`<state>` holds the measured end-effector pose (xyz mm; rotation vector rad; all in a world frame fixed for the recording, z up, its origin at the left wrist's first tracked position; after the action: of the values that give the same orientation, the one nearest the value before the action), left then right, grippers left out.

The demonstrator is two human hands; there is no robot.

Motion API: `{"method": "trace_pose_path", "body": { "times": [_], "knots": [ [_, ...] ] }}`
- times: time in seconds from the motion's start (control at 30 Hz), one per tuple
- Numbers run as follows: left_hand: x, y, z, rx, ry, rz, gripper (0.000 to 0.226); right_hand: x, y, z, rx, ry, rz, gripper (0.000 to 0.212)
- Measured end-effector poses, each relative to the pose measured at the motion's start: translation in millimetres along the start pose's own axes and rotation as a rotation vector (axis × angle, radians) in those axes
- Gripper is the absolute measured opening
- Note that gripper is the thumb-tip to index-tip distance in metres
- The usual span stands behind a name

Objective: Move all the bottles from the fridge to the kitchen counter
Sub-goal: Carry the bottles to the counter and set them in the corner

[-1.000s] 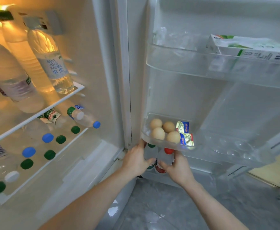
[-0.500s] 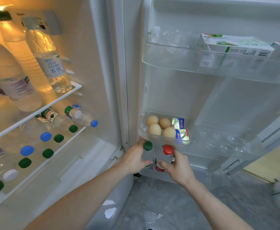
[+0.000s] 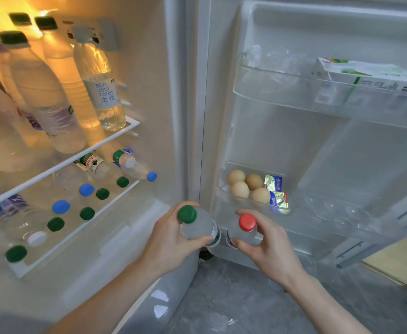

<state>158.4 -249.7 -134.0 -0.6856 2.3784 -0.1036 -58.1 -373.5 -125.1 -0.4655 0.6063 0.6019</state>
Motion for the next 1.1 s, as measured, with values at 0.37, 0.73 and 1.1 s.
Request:
{"method": "trace_pose_path", "body": {
  "times": [0.37, 0.73, 1.1],
  "knots": [
    [-87, 63, 27, -0.237, -0.056, -0.243, 0.063, 57, -37, 71, -0.148, -0.179, 0.235, 0.052],
    [-128, 154, 38, -0.533, -0.115, -0.547, 0.07, 133, -63, 128, -0.365, -0.23, 0.61, 0.054],
    [-82, 255, -42, -0.872, -0.152, -1.067, 0.058, 175, -43, 156, -0.587, -0.366, 1.03, 0.052]
  ]
}}
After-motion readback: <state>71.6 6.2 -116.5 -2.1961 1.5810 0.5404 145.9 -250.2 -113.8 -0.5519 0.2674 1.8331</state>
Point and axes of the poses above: each hand's wrist, its own y-axis away from the middle knuckle, its own x-axis out of the palm, z = x × y, the point moved 2 cm from there along -y, towards the middle knuckle, and after that the axes turned 1 degree about -y, right-handed, at the moved point
